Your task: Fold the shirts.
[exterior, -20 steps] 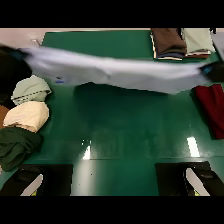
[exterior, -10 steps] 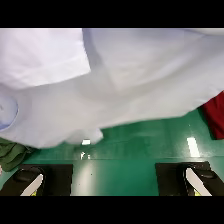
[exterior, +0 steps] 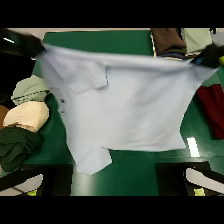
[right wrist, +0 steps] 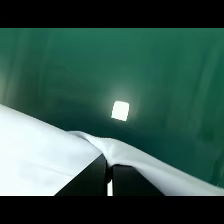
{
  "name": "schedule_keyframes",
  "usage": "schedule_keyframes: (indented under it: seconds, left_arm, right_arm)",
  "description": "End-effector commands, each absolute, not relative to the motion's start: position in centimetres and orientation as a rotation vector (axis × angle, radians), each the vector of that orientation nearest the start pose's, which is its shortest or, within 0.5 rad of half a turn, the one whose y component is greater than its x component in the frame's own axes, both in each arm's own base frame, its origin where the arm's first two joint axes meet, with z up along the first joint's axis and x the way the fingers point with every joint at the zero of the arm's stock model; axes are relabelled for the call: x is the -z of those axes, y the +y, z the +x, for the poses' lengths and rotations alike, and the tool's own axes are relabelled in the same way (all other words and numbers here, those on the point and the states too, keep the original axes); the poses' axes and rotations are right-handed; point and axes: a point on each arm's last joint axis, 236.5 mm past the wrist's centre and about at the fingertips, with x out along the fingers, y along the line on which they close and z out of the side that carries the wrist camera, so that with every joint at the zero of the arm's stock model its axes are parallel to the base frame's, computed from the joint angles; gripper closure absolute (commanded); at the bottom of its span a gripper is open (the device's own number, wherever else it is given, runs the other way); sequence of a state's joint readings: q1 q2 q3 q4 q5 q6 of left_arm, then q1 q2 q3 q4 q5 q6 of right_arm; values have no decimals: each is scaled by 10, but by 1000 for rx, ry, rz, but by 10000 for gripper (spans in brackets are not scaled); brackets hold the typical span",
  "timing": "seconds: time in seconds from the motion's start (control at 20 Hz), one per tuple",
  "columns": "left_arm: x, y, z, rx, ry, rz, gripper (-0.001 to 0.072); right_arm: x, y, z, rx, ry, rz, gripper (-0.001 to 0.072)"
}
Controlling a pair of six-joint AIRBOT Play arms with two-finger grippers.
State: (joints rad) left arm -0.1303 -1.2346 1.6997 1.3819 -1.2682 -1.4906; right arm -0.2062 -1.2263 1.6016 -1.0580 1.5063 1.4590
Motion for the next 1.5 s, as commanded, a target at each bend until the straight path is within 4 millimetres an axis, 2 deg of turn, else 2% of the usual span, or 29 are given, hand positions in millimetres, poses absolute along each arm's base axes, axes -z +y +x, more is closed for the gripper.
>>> schedule_keyframes:
  seconds: [0.0, 0.05, 0.15, 0.2, 0.3, 0.4, 0.5, 0.65, 0.8, 0.9, 0.95, 1.0, 1.05, 1.1, 1.2, 1.3, 1.35, 1.45]
  left_arm:
    - [-96, -105, 467, 288, 1054, -28, 683]
    - [-72, -106, 478, 281, 1082, -32, 683]
    - [-49, -107, 500, 268, 1063, -41, 683]
    - [-49, -107, 511, 261, 1022, -47, 684]
    - [-60, -107, 528, 252, 942, -55, 683]
    - [-65, -112, 527, 271, 941, -64, 683]
    - [-51, -116, 509, 300, 1028, -60, 683]
    - [-21, -121, 487, 335, 1123, -65, 683]
    - [11, -128, 469, 344, 1188, -122, 683]
    - [26, -128, 459, 339, 1225, -134, 682]
    - [29, -127, 456, 341, 1237, -133, 681]
    - [28, -127, 454, 342, 1243, -130, 563]
    - [23, -126, 450, 346, 1254, -136, 205]
    - [17, -123, 443, 347, 1276, -145, 165]
    - [0, -114, 423, 354, 1317, -140, 160]
    - [-11, -106, 397, 347, 1333, -125, 161]
    - [-11, -104, 379, 339, 1342, -133, 160]
    - [5, -100, 335, 314, 1388, -162, 160]
  right_arm:
    - [-82, 33, 410, -289, 1253, 437, 695]
    - [-60, 32, 420, -274, 1274, 461, 695]
    - [-37, 26, 443, -255, 1270, 473, 695]
    - [-33, 24, 456, -249, 1253, 470, 695]
    - [-40, 18, 480, -248, 1203, 452, 695]
    - [-49, 16, 487, -271, 1181, 411, 695]
    - [-41, 7, 473, -239, 1238, 321, 695]
    - [-13, -4, 442, -170, 1345, 180, 695]
    - [10, 1, 428, -164, 1371, 189, 694]
    - [18, 4, 423, -152, 1375, 217, 692]
    - [16, 5, 422, -154, 1365, 228, 613]
    - [11, 5, 425, -154, 1347, 243, 343]
    - [2, 3, 426, -153, 1332, 250, 279]
    - [-10, 4, 424, -161, 1317, 253, 280]
    - [-36, -1, 413, -155, 1274, 260, 280]
    - [-51, -1, 390, -152, 1254, 258, 280]
    - [-56, 2, 374, -158, 1255, 248, 280]
    - [-61, 8, 350, -164, 1247, 243, 280]
